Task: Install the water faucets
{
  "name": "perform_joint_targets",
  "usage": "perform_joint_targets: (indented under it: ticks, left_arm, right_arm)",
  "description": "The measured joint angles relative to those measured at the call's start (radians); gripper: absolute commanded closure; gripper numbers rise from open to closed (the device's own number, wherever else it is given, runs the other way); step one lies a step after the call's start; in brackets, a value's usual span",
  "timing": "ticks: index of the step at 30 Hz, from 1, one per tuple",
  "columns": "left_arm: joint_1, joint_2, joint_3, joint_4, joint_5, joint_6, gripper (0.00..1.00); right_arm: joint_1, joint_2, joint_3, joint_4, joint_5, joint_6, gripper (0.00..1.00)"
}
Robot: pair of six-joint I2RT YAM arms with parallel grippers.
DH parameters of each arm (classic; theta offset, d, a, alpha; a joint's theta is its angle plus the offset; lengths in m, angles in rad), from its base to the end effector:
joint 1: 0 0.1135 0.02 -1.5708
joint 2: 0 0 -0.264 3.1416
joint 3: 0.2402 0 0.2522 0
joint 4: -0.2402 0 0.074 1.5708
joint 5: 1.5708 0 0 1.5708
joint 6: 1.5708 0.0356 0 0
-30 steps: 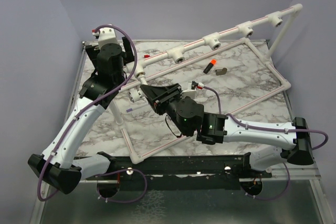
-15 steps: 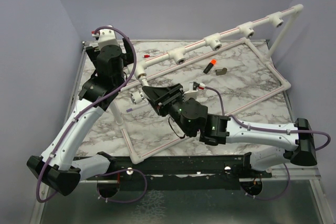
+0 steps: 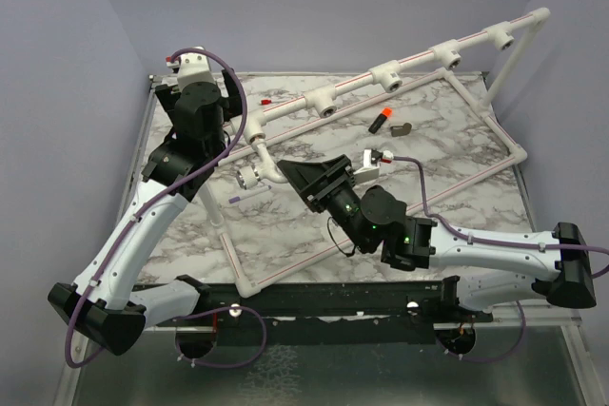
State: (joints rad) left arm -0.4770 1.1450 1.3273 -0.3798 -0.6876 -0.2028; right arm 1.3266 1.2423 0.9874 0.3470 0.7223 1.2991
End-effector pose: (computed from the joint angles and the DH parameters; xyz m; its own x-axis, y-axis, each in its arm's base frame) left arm 0.2240 -0.0904 0.4374 -0.1308 -0.1076 -0.9855 -0.2291 0.9705 -0.0755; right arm 0.0923 0.2731 0.3689 -0.5420 0.8141 -0.2087 -0.1741 0.1341 0.9756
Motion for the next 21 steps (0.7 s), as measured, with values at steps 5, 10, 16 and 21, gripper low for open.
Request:
perform_joint_targets:
  ticks: [5, 10, 16, 21]
  left_arm:
    - [0.000, -0.002, 0.000, -0.001, 0.000, 0.000, 0.01]
    - [0.000, -0.002, 0.000, -0.003, 0.000, 0.001, 0.01]
    - [0.000, -0.002, 0.000, -0.003, 0.000, 0.001, 0.01]
    - [0.000, -0.002, 0.000, -0.003, 0.000, 0.003, 0.01]
  right_arm:
    - [0.000, -0.073, -0.057, 0.036, 0.001, -0.148, 0.44]
    - [0.000, -0.132, -0.063, 0.052, 0.000, -0.385, 0.45]
    - [-0.002, -0.172, -0.060, 0.064, -0.026, -0.719, 0.44]
    - [-0.004, -0.177, -0.035, 0.062, -0.092, -1.021, 0.38]
